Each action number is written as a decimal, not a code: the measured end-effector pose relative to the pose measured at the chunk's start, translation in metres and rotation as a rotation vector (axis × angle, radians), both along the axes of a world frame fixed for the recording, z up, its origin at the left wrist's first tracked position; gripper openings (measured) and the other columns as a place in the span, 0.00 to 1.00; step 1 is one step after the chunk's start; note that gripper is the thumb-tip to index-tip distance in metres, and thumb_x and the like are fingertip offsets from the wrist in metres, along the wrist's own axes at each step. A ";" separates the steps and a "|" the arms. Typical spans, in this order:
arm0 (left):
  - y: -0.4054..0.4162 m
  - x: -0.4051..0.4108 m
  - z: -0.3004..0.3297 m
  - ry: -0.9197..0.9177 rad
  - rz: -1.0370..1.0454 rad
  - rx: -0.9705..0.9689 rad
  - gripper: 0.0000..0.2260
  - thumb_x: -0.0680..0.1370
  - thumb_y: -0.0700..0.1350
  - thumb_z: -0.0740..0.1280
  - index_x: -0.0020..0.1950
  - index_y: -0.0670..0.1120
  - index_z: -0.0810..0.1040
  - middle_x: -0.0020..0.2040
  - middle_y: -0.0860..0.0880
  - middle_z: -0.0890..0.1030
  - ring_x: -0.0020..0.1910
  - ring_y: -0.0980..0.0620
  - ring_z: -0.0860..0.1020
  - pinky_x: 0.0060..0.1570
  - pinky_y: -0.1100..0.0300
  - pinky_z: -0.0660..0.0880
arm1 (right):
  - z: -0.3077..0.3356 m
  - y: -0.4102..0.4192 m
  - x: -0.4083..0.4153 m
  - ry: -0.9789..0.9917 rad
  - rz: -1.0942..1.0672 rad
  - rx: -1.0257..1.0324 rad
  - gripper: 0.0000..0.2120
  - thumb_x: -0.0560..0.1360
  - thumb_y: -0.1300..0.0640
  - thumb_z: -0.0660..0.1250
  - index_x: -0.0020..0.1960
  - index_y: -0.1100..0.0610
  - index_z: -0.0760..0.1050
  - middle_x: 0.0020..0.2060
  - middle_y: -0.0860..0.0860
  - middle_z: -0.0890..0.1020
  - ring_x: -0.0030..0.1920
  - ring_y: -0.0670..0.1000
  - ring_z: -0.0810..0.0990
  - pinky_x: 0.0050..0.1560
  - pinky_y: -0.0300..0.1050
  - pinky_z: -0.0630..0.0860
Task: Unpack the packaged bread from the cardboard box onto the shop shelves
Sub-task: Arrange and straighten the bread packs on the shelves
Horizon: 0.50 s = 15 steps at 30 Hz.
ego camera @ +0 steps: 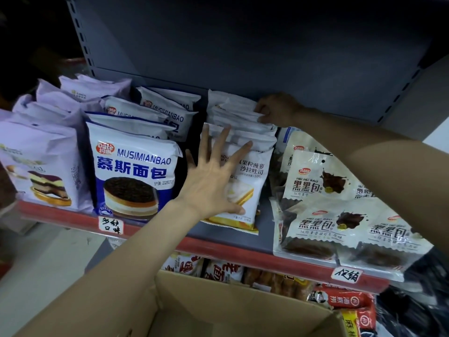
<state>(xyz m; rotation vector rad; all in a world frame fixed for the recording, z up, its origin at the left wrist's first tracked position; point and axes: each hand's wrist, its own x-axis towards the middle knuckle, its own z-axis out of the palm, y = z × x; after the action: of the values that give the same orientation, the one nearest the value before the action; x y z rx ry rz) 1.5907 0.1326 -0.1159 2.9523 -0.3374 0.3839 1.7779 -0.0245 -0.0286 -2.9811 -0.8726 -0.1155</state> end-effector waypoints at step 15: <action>-0.003 -0.013 -0.025 0.060 0.074 -0.550 0.61 0.62 0.55 0.80 0.69 0.69 0.30 0.75 0.40 0.48 0.69 0.38 0.64 0.57 0.47 0.74 | -0.001 0.026 0.003 -0.286 0.150 -0.148 0.15 0.80 0.54 0.59 0.60 0.61 0.76 0.58 0.60 0.75 0.60 0.60 0.71 0.53 0.46 0.69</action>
<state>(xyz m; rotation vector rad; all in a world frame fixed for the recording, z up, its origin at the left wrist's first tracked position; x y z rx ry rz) 1.5774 0.1296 -0.1406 2.4334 -0.0924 0.3308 1.7809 0.0017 -0.0299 -3.0678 -1.1788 -0.5049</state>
